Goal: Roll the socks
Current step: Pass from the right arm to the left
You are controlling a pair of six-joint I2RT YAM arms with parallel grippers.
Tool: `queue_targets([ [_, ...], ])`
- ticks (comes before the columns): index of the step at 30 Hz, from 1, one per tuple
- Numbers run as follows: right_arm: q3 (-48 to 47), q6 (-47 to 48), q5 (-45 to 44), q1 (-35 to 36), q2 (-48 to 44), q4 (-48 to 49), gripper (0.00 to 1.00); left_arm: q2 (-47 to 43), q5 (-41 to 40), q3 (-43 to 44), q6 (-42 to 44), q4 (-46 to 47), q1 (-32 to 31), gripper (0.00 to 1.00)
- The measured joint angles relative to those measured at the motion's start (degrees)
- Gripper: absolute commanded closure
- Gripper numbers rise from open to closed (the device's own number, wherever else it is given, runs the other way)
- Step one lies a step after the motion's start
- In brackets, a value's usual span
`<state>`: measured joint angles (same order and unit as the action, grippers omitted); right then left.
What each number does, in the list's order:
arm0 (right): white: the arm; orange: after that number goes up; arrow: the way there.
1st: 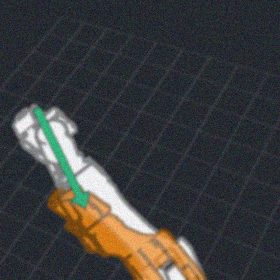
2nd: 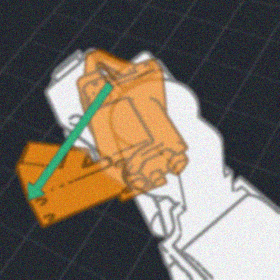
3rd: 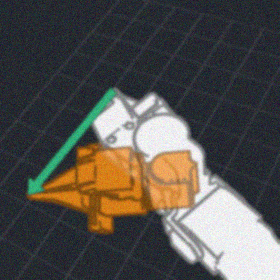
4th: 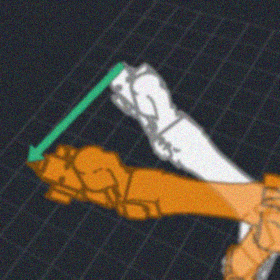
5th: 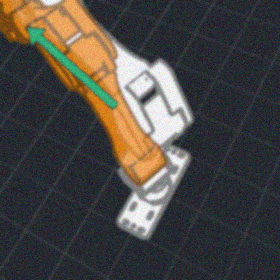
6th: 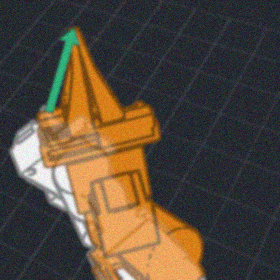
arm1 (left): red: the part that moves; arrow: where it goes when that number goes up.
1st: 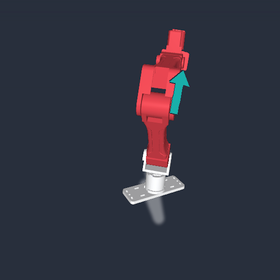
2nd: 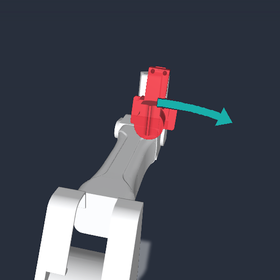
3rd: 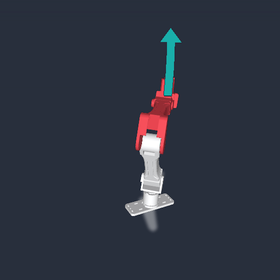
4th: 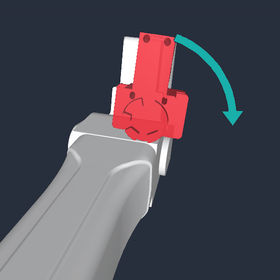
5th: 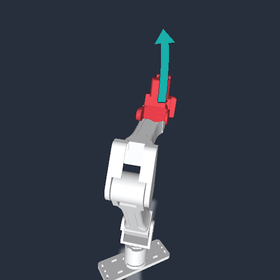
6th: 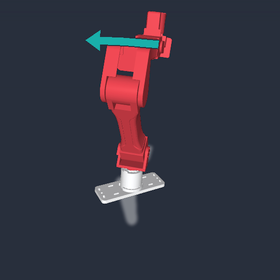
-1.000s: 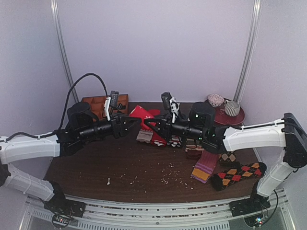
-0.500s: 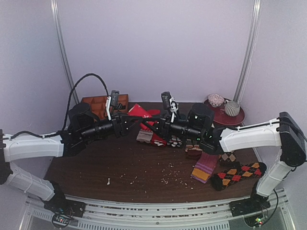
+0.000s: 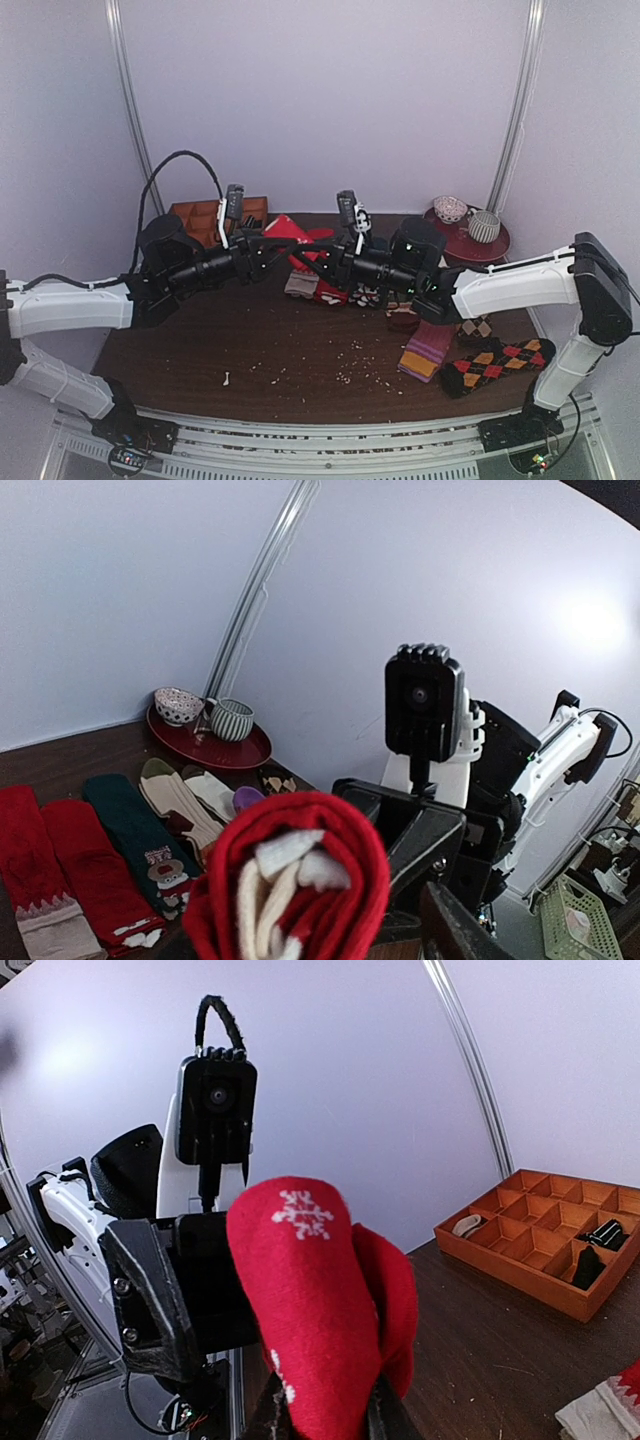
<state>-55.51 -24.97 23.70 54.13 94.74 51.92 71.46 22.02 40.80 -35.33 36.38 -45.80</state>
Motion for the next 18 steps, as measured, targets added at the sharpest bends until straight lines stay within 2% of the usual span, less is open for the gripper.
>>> queue_targets([
  [7,0.0,-2.47,1.36,-0.02,0.98,2.8,1.0,0.0,0.79,-0.15,0.37,1.33,0.09,0.5],
  [13,0.17,-4.17,2.6,-0.02,1.51,5.81,1.0,0.2,1.33,-0.2,0.66,3.06,0.46,0.67],
  [17,0.42,-5.01,2.84,-0.11,1.6,6.73,1.0,0.96,2.01,-0.2,0.66,4.42,0.7,0.86],
  [18,0.42,-5.07,2.93,-0.15,1.64,6.69,1.0,1.22,2.32,-0.2,0.92,4.92,0.81,0.97],
])
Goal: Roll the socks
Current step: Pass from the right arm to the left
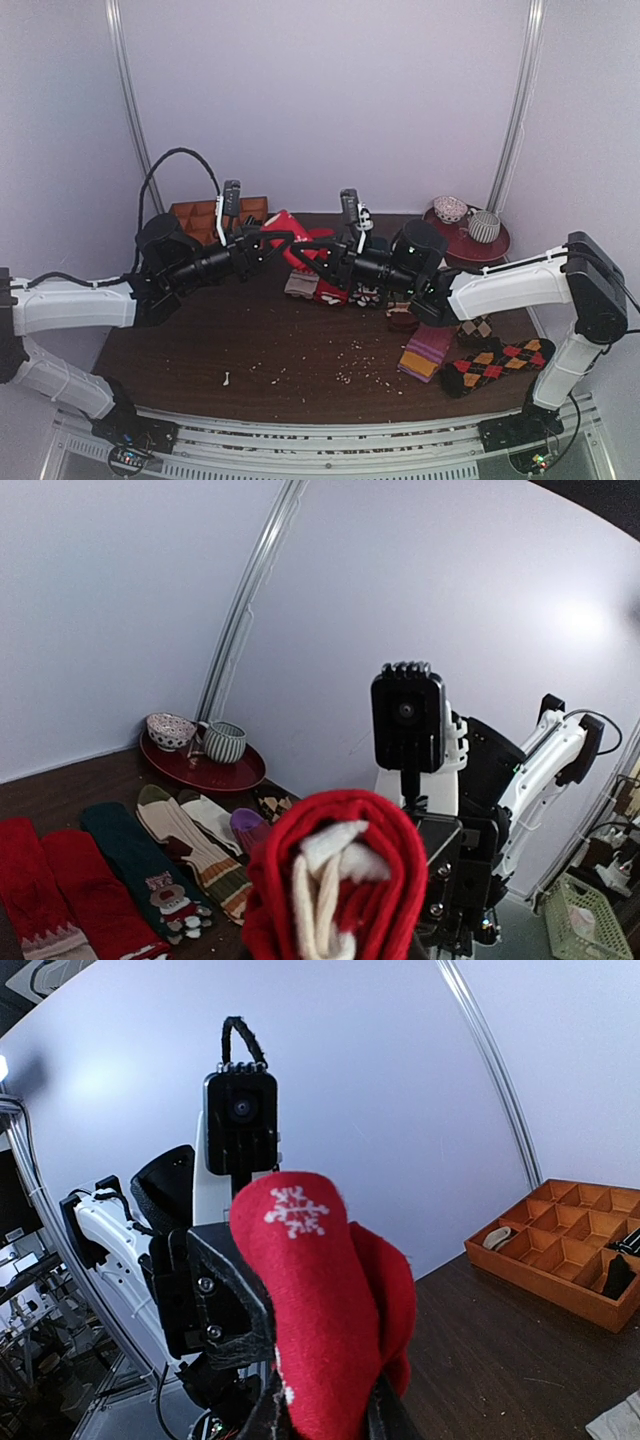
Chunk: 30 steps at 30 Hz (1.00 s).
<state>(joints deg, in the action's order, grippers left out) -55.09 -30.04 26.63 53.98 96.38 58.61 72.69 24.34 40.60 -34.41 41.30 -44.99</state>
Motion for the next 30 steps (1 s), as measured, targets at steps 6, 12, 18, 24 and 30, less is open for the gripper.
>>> queue_targets([
  [6,0.0,-0.48,0.52,-0.61,0.17,0.48,1.0,2.64,2.64,0.0,-0.26,5.25,0.94,1.0],
  [12,-0.04,-1.57,1.95,-0.98,0.68,2.56,0.84,4.28,5.86,0.0,-0.26,9.81,1.7,1.0],
  [18,-0.66,-2.36,3.85,-1.22,0.72,2.36,0.65,3.56,6.86,0.28,2.19,8.79,1.7,1.0],
  [24,0.48,-4.33,5.07,-2.8,0.13,2.75,0.41,1.55,7.45,1.77,5.84,2.84,0.9,1.0],
  [30,5.42,-5.7,6.4,-7.28,-3.87,3.43,0.38,-0.55,6.71,2.05,7.82,-1.68,1.77,1.0],
])
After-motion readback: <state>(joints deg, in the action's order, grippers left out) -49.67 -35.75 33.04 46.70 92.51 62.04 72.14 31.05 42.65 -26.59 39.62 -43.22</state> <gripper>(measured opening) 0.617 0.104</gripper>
